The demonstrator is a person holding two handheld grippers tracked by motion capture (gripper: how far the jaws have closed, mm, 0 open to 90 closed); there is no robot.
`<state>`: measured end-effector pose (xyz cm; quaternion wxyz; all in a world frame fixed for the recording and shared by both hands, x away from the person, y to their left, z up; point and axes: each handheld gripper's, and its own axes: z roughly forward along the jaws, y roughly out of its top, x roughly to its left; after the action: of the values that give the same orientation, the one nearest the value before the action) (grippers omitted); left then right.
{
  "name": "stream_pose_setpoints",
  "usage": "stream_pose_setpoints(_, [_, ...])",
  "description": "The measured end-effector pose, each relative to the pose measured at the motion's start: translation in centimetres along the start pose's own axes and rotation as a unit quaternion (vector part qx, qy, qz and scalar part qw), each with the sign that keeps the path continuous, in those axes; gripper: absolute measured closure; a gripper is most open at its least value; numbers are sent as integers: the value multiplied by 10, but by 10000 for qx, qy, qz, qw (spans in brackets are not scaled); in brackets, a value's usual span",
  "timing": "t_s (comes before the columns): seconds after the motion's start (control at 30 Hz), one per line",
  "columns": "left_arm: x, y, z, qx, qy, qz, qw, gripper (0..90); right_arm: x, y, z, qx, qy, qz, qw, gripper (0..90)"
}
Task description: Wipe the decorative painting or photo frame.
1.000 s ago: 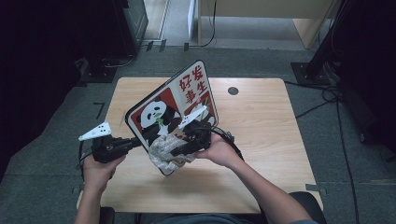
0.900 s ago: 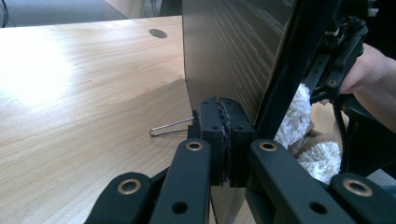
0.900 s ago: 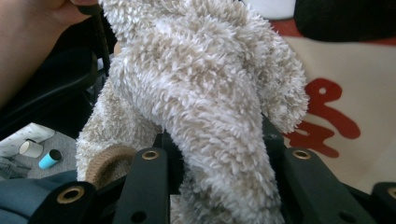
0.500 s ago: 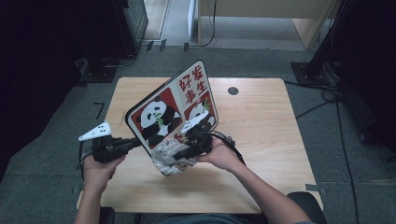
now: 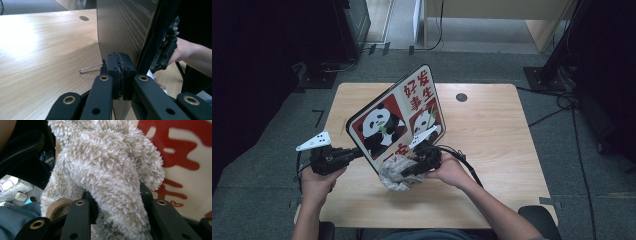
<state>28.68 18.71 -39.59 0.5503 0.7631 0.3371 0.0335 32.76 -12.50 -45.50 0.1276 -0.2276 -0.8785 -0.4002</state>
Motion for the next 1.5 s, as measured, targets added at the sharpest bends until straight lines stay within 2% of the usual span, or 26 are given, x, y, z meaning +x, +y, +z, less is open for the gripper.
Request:
stream_pose_setpoints(0.4, [0,0,0,-1,-9,19,10000,889,-8,-18,11,183,24,142,9997,653])
stream_pose_setpoints(0.53, [0,-1,-1,11,-21,26,10000,887,-11,-25,17,424,-22,218,9989,653])
stream_pose_setpoints(0.57, [0,-1,-1,4,-13,15,10000,887,-12,-26,18,412,-7,233,9989,654])
stream_pose_setpoints(0.97, [1,-1,-3,-57,-57,6,10000,876,-10,-23,13,517,25,314,9982,660])
stream_pose_setpoints(1.13, [1,0,-3,-56,-56,2,10000,875,-7,-20,5,477,27,269,9985,665])
stream_pose_setpoints(1.3, [1,0,-3,-37,-23,-7,10000,864,1,-14,-6,304,55,334,9990,668])
stream_pose_setpoints(1.5, [4,0,-7,-78,18,-55,10000,861,16,4,-22,63,59,218,9997,668])
